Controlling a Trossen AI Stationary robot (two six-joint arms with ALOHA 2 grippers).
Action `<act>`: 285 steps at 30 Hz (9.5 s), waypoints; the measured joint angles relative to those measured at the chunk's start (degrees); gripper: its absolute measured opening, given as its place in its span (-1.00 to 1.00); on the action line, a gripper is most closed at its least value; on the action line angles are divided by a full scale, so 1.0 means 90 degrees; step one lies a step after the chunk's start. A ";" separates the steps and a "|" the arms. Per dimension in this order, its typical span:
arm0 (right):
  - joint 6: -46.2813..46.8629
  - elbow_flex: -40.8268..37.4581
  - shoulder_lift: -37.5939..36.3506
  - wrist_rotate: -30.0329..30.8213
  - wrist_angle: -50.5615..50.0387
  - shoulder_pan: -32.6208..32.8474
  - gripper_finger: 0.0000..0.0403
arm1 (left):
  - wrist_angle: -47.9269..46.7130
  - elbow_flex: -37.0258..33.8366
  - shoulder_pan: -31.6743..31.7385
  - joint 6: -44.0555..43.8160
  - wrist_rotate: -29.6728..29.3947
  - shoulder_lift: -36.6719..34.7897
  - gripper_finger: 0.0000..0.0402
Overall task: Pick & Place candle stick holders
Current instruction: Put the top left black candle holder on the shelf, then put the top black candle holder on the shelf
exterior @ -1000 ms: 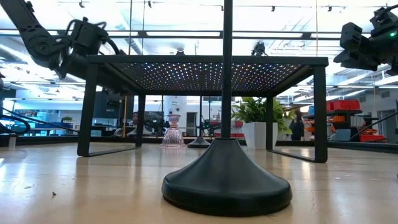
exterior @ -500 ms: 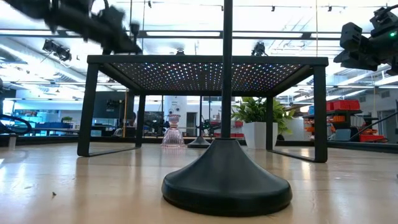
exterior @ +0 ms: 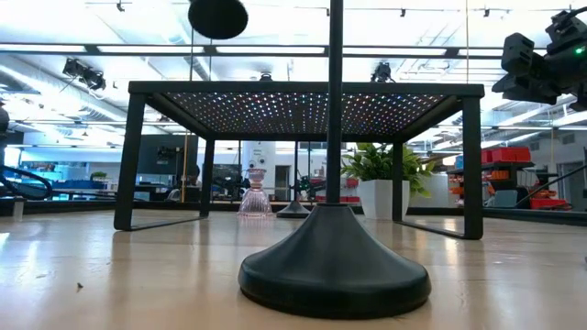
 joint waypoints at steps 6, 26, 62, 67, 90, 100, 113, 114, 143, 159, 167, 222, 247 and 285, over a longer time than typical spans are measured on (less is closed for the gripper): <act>0.0000 0.0000 0.0000 0.0000 0.0000 0.0000 -0.35 | 0.0024 0.0346 -0.0587 0.0198 -0.0368 0.0702 -0.94; 0.0000 0.0000 0.0000 0.0000 0.0001 0.0001 -0.35 | -0.0238 0.1929 -0.0048 0.1141 -0.0452 0.3157 -0.94; 0.0000 0.0000 0.0000 -0.0003 -0.0002 0.0000 -0.35 | 0.0258 0.1968 0.0729 0.1299 -0.0222 0.3975 -0.94; 0.0000 0.0000 0.0000 0.0000 -0.0007 0.0000 -0.35 | 0.0259 0.1967 0.0727 0.1266 -0.0222 0.4081 -0.94; 0.0000 0.0000 0.0000 0.0000 -0.0007 0.0000 -0.35 | -0.0368 0.1966 0.0735 0.1141 -0.0500 0.4137 -0.64; 0.0000 0.0000 0.0000 -0.0002 -0.0007 -0.0002 -0.35 | -0.0465 0.1961 0.0725 0.1308 -0.0511 0.3922 -0.64; 0.0000 0.0000 0.0000 -0.0017 0.0004 -0.0001 -0.35 | -0.0388 0.1966 0.0727 0.1308 -0.0511 0.3537 -0.64; 0.0000 0.0000 0.0000 -0.0035 0.0011 -0.0001 -0.35 | -0.0364 0.1966 0.0727 0.1308 -0.0511 0.3518 -0.64; 0.0199 0.0000 0.0000 -0.0724 0.0053 0.0000 -0.35 | -0.0051 0.1965 0.0727 0.1139 -0.0513 0.3209 -0.63; 0.0197 0.0000 0.0000 -0.0712 -0.0002 0.0000 -0.35 | -0.0035 0.1966 0.0732 0.1141 -0.0628 0.3348 -0.63; 0.0197 0.0000 0.0000 -0.0712 -0.0002 0.0000 -0.35 | -0.0261 0.1966 0.0732 0.1138 -0.0744 0.3348 -0.63; 0.0229 0.0000 0.0000 -0.0675 -0.0194 0.0002 -0.35 | 0.1631 -0.0375 0.2155 0.0458 -0.1599 0.3646 -0.12; 0.0478 0.0000 0.0000 -0.0662 -0.0488 0.0002 -0.35 | 0.3407 -0.0368 0.2165 0.0618 -0.1337 0.4611 -0.12; 0.0529 0.0000 0.0000 -0.0160 -0.0882 0.0002 -0.35 | 0.3574 -0.0361 0.2502 0.0601 -0.1503 0.4098 -0.85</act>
